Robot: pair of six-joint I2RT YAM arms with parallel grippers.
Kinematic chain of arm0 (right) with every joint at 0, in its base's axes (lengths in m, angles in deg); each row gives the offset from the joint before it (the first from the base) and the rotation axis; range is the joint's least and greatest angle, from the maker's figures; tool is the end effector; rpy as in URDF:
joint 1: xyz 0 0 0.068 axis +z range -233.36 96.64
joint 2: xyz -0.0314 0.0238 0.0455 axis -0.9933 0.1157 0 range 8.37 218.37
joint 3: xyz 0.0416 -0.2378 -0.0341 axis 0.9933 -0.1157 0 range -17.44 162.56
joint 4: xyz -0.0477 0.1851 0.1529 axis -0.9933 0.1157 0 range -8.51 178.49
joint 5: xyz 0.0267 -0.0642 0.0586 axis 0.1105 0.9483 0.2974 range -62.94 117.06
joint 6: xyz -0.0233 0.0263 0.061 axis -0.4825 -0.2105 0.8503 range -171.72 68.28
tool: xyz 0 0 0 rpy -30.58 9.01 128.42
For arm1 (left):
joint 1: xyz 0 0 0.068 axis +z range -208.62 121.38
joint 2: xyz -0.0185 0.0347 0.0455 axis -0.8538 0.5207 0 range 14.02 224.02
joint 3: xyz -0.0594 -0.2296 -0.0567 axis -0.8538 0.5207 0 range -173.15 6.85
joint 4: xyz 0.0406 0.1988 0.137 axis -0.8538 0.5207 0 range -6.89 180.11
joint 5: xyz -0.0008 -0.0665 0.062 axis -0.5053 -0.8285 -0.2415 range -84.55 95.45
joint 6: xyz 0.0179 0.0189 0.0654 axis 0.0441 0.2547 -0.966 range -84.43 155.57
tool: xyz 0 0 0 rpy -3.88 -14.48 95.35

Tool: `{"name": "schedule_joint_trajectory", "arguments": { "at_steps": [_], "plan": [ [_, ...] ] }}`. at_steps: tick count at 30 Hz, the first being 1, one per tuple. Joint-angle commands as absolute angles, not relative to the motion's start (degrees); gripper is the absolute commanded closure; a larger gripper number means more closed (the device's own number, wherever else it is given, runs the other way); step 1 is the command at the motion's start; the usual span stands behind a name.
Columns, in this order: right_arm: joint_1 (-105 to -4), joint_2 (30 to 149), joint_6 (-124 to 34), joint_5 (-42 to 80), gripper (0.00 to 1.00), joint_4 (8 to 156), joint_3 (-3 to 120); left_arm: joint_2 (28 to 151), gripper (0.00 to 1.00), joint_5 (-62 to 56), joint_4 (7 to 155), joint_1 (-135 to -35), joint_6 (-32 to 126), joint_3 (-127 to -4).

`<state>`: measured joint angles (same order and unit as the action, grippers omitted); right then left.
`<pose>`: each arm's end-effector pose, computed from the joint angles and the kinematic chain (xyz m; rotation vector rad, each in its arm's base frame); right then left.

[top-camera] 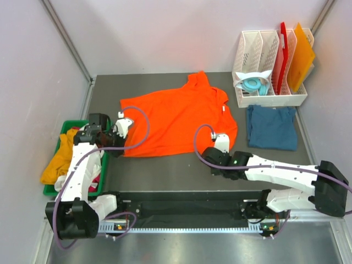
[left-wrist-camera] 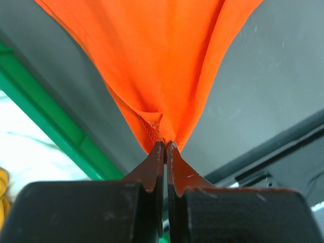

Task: Fold and stack the t-shirts
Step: Grap the side of the flattened tshirt closest away from the robot with both arms

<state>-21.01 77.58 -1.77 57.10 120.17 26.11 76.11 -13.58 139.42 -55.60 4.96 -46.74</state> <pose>0.1283 0.1826 0.1763 -0.1162 2.4656 0.0977 0.1994 -0.0083 0.2298 0.7191 2.5185 -0.2508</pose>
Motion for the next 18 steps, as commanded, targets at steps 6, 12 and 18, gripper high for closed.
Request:
{"name": "schedule_joint_trajectory", "arguments": {
  "at_steps": [6, 12, 18],
  "plan": [
    [-11.0, 72.6, 15.8, 61.3, 1.00, 132.6, 24.8, 72.1, 1.00, -11.1, 144.6, -55.3, 0.6, -44.6],
    [-3.3, 74.2, 22.4, 59.3, 1.00, 135.4, 24.5, 71.9, 1.00, -10.6, 142.9, -55.3, 1.5, -41.9],
    [-1.4, 78.6, 22.9, 59.8, 1.00, 134.3, 26.4, 72.7, 1.00, -9.7, 141.4, -55.3, 1.7, -41.0]
  ]
}}
